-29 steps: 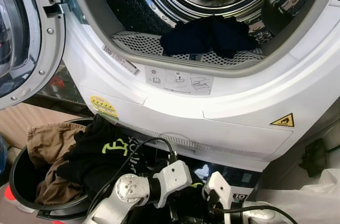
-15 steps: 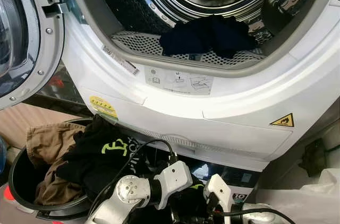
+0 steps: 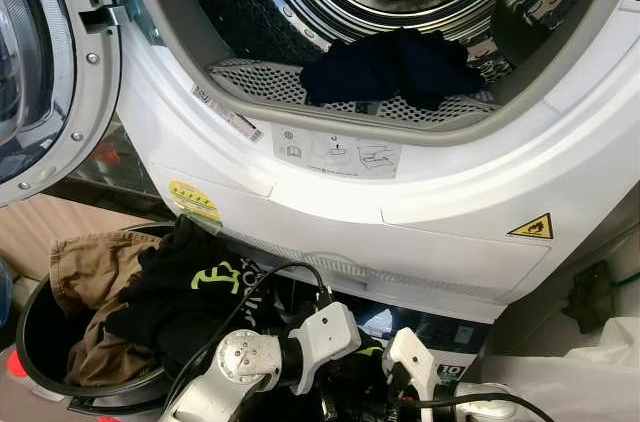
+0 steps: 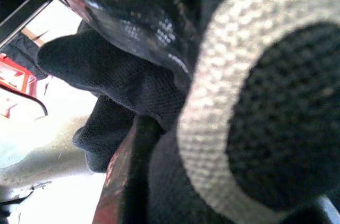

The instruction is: Clothes washing

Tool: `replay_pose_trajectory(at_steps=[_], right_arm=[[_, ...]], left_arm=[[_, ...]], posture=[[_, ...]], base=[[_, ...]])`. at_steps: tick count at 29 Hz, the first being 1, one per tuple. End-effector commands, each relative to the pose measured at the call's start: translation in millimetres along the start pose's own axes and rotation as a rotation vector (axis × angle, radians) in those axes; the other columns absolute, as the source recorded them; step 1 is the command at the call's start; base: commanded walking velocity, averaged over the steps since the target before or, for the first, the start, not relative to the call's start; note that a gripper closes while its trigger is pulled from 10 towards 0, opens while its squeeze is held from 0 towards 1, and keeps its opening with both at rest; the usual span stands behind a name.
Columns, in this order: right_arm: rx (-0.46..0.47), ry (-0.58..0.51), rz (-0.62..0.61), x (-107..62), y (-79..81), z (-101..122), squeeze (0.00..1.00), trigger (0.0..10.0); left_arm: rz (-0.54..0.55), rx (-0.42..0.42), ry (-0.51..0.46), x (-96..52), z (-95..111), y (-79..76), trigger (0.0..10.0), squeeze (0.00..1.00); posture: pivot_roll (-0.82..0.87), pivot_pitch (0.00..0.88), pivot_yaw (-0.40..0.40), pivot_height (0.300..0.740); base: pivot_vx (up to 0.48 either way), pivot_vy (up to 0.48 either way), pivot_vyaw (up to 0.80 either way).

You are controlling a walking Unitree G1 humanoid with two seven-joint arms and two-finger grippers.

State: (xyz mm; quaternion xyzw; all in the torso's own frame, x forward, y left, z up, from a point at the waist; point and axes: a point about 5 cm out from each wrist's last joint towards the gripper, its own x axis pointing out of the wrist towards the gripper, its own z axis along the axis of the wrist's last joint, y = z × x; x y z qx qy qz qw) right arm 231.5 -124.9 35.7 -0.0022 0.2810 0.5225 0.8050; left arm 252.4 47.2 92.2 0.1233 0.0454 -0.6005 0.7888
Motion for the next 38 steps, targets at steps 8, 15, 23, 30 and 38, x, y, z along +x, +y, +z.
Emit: replay_pose_trajectory(at_steps=[8,15,23,30,38], right_arm=[[-0.011,-0.047,0.104,24.9,21.7,6.6,0.00,0.0],[-0.014,-0.062,0.108,26.1,22.6,8.5,0.00,0.0],[-0.015,-0.071,0.116,25.5,23.9,8.7,0.00,0.0],[-0.015,-0.079,0.123,25.8,24.5,9.5,0.00,0.0],[-0.018,-0.083,0.126,25.4,24.9,10.0,0.00,0.0]], left_arm=[[-0.048,0.062,-0.169,13.8,37.3,-6.3,0.0,0.00],[-0.052,0.061,-0.173,14.0,38.2,-6.6,0.0,0.00],[-0.047,0.049,-0.177,13.7,38.5,-7.5,0.0,0.00],[-0.048,0.047,-0.174,12.6,38.7,-7.8,0.0,0.00],[-0.058,0.025,-0.176,11.0,38.3,-8.4,10.0,1.00]], posture=[[-0.01,0.050,0.030,0.740],[-0.02,0.053,0.032,0.740],[-0.02,0.070,0.032,0.740],[-0.01,0.074,0.034,0.740],[-0.01,0.076,0.036,0.740]], base=[[0.000,0.000,0.00],[0.000,0.000,0.00],[0.000,0.000,0.00],[0.000,0.000,0.00],[0.000,0.000,0.00]])
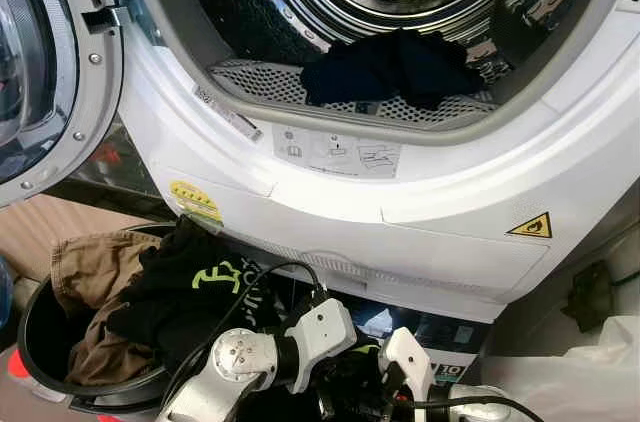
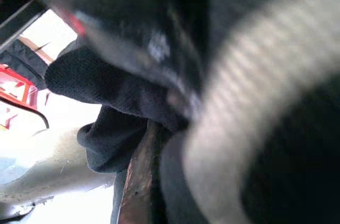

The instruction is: Clothes washing

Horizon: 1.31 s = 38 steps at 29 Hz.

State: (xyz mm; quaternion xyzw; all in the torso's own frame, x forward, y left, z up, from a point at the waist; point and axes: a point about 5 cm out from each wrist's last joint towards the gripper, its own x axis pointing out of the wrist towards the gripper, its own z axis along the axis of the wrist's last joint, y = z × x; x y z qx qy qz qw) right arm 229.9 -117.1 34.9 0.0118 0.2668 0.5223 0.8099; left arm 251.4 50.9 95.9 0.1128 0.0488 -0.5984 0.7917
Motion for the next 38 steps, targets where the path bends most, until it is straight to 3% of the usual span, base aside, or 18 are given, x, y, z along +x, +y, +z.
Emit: replay_pose_trajectory(at_steps=[1,8,19,25,36,38], right_arm=[[-0.023,-0.042,0.124,19.1,20.1,7.8,0.00,0.0],[-0.058,-0.024,0.129,13.7,17.0,3.1,0.00,0.0],[-0.079,-0.010,0.147,7.4,14.4,-2.6,0.00,0.0],[-0.081,-0.002,0.158,6.4,14.6,-5.8,0.00,0.0],[-0.085,-0.016,0.165,7.0,13.4,-4.6,0.00,0.0],[-0.086,-0.020,0.158,6.1,12.2,-5.4,0.00,0.0]], left_arm=[[-0.065,0.047,-0.168,15.7,35.4,-9.8,10.0,1.00],[-0.114,0.032,-0.142,13.4,32.7,-13.7,10.0,1.00],[-0.263,0.004,-0.060,-9.1,29.8,-25.7,10.0,1.00],[-0.258,0.021,-0.036,-24.1,35.1,-27.8,10.0,1.00],[-0.242,-0.024,0.011,-42.7,32.7,-33.9,10.0,1.00],[-0.213,-0.019,0.031,-52.4,34.7,-32.0,10.0,1.00]], posture=[[-0.01,0.076,0.037,0.740],[-0.01,0.078,0.037,0.740],[-0.01,0.082,0.039,0.740],[-0.01,0.084,0.042,0.740],[0.00,0.076,0.046,0.740],[0.00,0.073,0.049,0.740]], base=[[0.000,0.000,0.00],[0.000,0.000,0.00],[0.000,0.000,0.00],[0.000,0.000,0.00],[0.000,0.000,0.00],[0.000,0.000,0.00]])
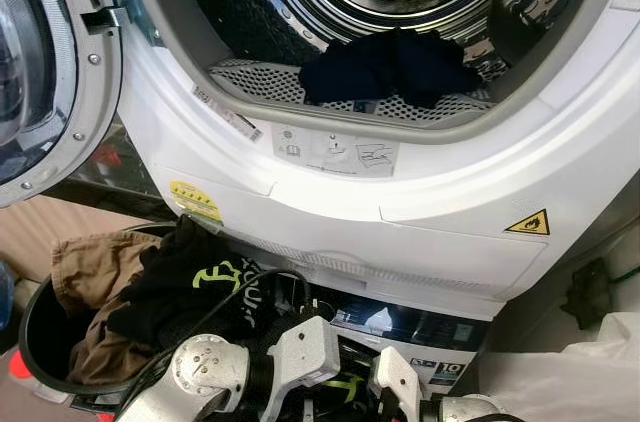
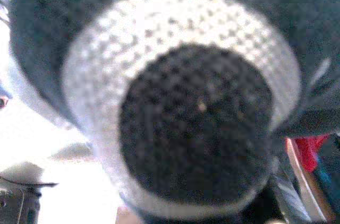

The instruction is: Clothes washing

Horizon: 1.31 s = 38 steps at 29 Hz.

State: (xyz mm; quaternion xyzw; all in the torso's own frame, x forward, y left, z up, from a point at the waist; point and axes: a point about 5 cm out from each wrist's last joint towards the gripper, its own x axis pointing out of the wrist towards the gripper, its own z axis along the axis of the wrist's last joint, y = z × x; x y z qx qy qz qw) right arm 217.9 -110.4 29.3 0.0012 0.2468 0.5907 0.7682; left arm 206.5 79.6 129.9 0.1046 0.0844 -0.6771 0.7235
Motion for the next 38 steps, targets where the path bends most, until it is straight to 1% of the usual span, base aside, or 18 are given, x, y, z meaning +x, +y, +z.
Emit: replay_pose_trajectory(at_steps=[1,3,6,8,11,14,16,17,19,21,22,24,25,29,32,34,37,38], right_arm=[[-0.014,-0.022,0.008,1.9,0.2,3.0,0.00,0.0],[-0.012,-0.022,0.000,1.7,-1.2,1.2,0.00,0.0],[-0.010,-0.022,0.002,2.6,-0.9,0.5,0.00,0.0],[-0.007,-0.024,0.002,3.4,-1.0,-0.5,0.00,0.0],[-0.006,-0.024,0.001,3.3,-1.1,-0.9,0.00,0.0],[-0.003,-0.020,-0.004,1.3,-1.9,-3.5,0.00,0.0],[0.001,-0.019,-0.005,0.8,-2.0,-4.3,0.00,0.0],[0.005,-0.017,-0.008,0.1,-2.1,-5.5,0.00,0.0],[0.009,-0.017,-0.013,-0.2,-2.2,-6.5,0.00,0.0],[0.012,-0.019,-0.017,-1.1,-2.2,-7.3,0.00,0.0],[0.014,-0.023,-0.020,-1.3,-2.4,-7.5,0.00,0.0],[0.018,-0.027,-0.026,-0.9,-2.9,-7.5,0.00,0.0],[0.019,-0.031,-0.026,-0.6,-2.9,-7.3,0.00,0.0],[0.023,-0.037,-0.027,-0.6,-3.5,-6.5,0.00,0.0],[0.027,-0.039,-0.030,-2.6,-3.7,-6.4,0.00,0.0],[0.028,-0.030,-0.026,-3.4,-3.5,-8.2,0.00,0.0],[0.026,-0.024,-0.026,-2.5,-3.4,-8.8,0.00,0.0],[0.026,-0.027,-0.031,-1.6,-4.3,-7.3,0.00,0.0]], left_arm=[[0.002,0.014,-0.003,-5.7,5.6,-1.9,10.0,1.00],[0.035,0.000,0.011,-16.4,6.0,-3.5,10.0,1.00],[0.064,-0.017,0.019,-22.4,3.3,-6.1,10.0,1.00],[0.131,-0.058,0.014,-30.3,-0.9,-10.4,10.0,1.00],[0.176,-0.070,0.012,-36.5,-1.8,-11.2,10.0,1.00],[0.349,-0.069,-0.023,-52.3,-2.0,-8.4,10.0,1.00],[0.380,-0.074,-0.034,-54.3,-2.0,-8.8,10.0,1.00],[0.478,-0.079,-0.054,-59.7,-3.1,-8.6,10.0,1.00],[0.583,-0.049,-0.049,-66.3,-6.2,-6.9,10.0,1.00],[0.756,-0.043,-0.035,-80.7,-14.3,-1.6,10.0,1.00],[0.850,-0.017,-0.024,-88.6,-17.8,3.1,10.0,1.00],[1.002,0.002,-0.026,-101.0,-24.0,11.0,10.0,0.00],[1.068,0.023,-0.025,-105.9,-25.8,14.3,10.0,0.00],[1.268,0.018,-0.016,-121.0,-38.0,18.6,10.0,0.00],[1.334,-0.016,-0.010,-124.5,-48.6,16.8,10.0,0.00],[1.343,-0.026,-0.013,-123.1,-54.9,18.5,10.0,0.00],[1.392,-0.069,-0.075,-123.7,-55.4,25.6,10.0,0.00],[1.432,-0.124,-0.108,-125.9,-58.6,28.4,10.0,0.00]], posture=[[0.00,0.073,0.049,0.740],[0.01,0.072,0.054,0.740],[0.01,0.070,0.057,0.740],[0.01,0.068,0.058,0.740],[0.01,0.069,0.058,0.740],[0.02,0.082,0.059,0.740],[0.02,0.084,0.059,0.740],[0.02,0.087,0.062,0.740],[0.02,0.089,0.064,0.740],[0.02,0.094,0.065,0.740],[0.03,0.095,0.063,0.740],[0.03,0.096,0.058,0.740],[0.03,0.096,0.059,0.740],[0.03,0.094,0.059,0.740],[0.03,0.098,0.050,0.740],[0.03,0.097,0.047,0.740],[0.03,0.096,0.046,0.740],[0.03,0.096,0.045,0.740]], base=[[0.000,0.000,0.00],[0.000,0.000,0.00],[0.000,0.000,0.00],[0.000,0.000,0.00],[0.000,0.000,0.00],[0.000,0.000,0.00],[0.000,0.000,0.00],[0.000,0.000,0.00],[0.000,0.000,0.00],[0.000,0.000,0.00],[0.000,0.000,0.00],[0.000,0.000,0.00],[0.000,0.000,0.00],[0.000,0.000,0.00],[0.000,0.000,0.00],[0.000,0.000,0.00],[0.000,0.000,0.00],[0.000,0.000,0.00]])
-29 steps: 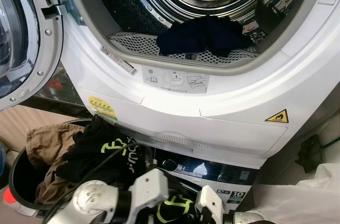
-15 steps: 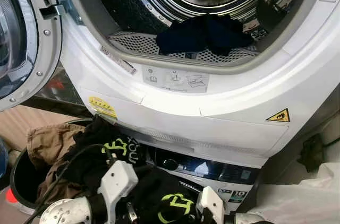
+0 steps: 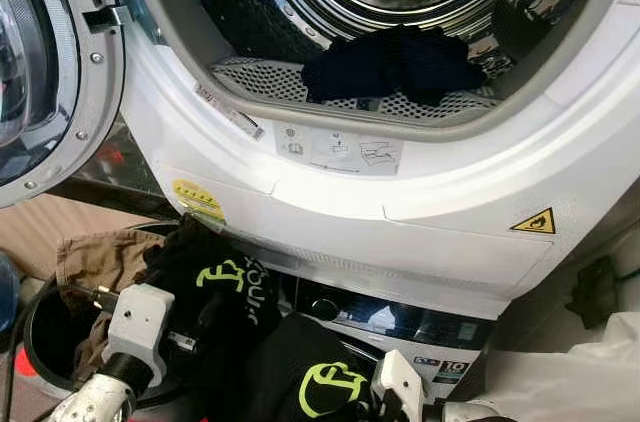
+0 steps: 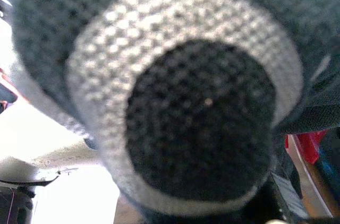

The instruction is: Clothes washing

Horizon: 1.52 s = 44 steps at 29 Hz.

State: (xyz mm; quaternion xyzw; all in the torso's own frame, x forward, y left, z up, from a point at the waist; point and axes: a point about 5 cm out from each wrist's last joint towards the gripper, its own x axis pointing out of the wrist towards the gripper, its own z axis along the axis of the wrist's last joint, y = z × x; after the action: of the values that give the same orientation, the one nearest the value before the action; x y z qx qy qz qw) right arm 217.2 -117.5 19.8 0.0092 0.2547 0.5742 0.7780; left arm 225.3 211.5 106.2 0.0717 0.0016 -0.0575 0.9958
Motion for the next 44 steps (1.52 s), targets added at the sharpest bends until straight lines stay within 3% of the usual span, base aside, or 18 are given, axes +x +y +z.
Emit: replay_pose_trajectory(at_steps=[1,8,15,20,22,27,30,32,34,39,44], right_arm=[[-0.004,-0.026,0.001,1.5,-0.1,3.7,0.00,0.0],[-0.006,-0.025,0.009,2.3,0.9,5.1,0.00,0.0],[-0.008,-0.035,-0.007,2.9,-1.5,8.4,0.00,0.0],[0.009,-0.120,-0.036,-2.7,-3.5,18.0,0.00,0.0],[0.009,-0.118,-0.036,-4.1,-2.9,16.6,0.00,0.0],[0.032,-0.139,-0.055,-23.0,-2.2,9.4,0.00,0.0],[0.026,-0.147,0.068,-48.7,19.1,5.3,0.00,0.0],[0.015,-0.145,0.095,-54.0,23.8,5.8,0.00,0.0],[-0.008,-0.177,0.127,-69.2,30.2,14.2,0.00,0.0],[-0.055,-0.301,0.200,-84.6,41.2,39.3,0.00,0.0],[-0.110,-0.239,0.253,-101.7,55.2,44.0,0.00,0.0]], left_arm=[[0.054,-0.037,-0.004,1.6,-0.3,7.4,10.0,0.00],[0.226,-0.082,0.105,8.5,-21.5,22.3,10.0,0.00],[0.188,-0.104,0.150,18.9,-25.8,20.3,10.0,0.00],[0.427,-0.097,0.257,11.6,-43.2,45.4,10.0,0.00],[0.453,-0.102,0.259,10.4,-44.3,47.5,10.0,0.00],[0.510,-0.103,0.271,7.9,-46.4,52.9,10.0,0.00],[0.486,-0.116,0.275,11.5,-48.4,50.2,10.0,0.00],[0.484,-0.113,0.273,11.8,-48.4,49.9,10.0,0.00],[0.480,-0.104,0.277,12.7,-50.0,48.7,10.0,0.00],[0.466,-0.102,0.286,13.3,-53.0,44.4,10.0,0.00],[0.462,-0.097,0.289,12.4,-56.4,43.5,10.0,0.00]], posture=[[0.03,0.096,0.045,0.740],[0.03,0.094,0.038,0.740],[0.02,0.090,0.037,0.740],[0.02,0.078,0.038,0.740],[0.02,0.077,0.037,0.740],[0.02,0.065,0.036,0.740],[0.00,0.063,0.037,0.740],[0.00,0.062,0.036,0.740],[-0.01,0.064,0.038,0.740],[-0.02,0.077,0.038,0.740],[-0.03,0.086,0.036,0.740]], base=[[0.000,0.000,0.00],[0.000,0.000,0.00],[0.000,0.000,0.00],[0.000,0.000,0.00],[0.000,0.000,0.00],[0.000,0.000,0.00],[0.000,0.000,0.00],[0.000,0.000,0.00],[0.000,0.000,0.00],[0.000,0.000,0.00],[0.000,0.000,0.00]])
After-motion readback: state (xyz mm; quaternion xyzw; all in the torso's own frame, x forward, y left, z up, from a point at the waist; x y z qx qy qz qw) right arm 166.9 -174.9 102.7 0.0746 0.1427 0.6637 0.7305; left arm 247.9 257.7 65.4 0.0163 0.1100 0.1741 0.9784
